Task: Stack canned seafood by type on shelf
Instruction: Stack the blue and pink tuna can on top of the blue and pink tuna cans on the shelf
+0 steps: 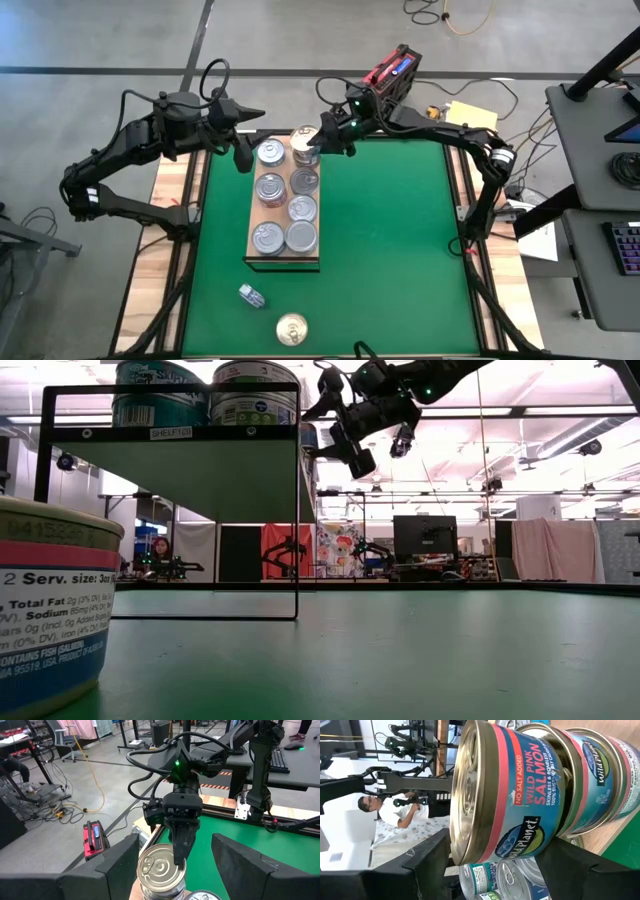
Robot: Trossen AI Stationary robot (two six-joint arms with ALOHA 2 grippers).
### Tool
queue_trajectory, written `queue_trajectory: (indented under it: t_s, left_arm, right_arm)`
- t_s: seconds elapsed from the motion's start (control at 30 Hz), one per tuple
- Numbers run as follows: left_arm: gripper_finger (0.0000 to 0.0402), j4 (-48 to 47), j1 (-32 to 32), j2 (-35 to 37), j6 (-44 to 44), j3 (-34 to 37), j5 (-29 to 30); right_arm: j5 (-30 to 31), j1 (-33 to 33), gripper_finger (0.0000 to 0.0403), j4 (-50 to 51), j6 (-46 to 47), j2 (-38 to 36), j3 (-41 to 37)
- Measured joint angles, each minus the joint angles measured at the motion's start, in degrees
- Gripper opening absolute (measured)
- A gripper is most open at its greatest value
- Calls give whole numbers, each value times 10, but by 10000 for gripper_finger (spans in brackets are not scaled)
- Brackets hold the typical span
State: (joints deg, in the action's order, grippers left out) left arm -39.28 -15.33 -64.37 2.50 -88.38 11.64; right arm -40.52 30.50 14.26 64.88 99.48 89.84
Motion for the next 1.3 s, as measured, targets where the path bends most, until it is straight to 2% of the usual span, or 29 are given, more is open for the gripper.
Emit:
queue_trajectory:
  t_s: [0.47, 0.97, 1.3]
  left_arm:
    - [232, 0, 0, 0, 0, 0, 0]
    - [232, 0, 0, 0, 0, 0, 0]
    - [232, 0, 0, 0, 0, 0, 0]
  right_arm:
    - [-5, 2, 251, 5, 12, -8, -1]
    - [0, 2, 294, -1, 10, -15, -1]
    - [6, 1, 294, -3, 20, -22, -1]
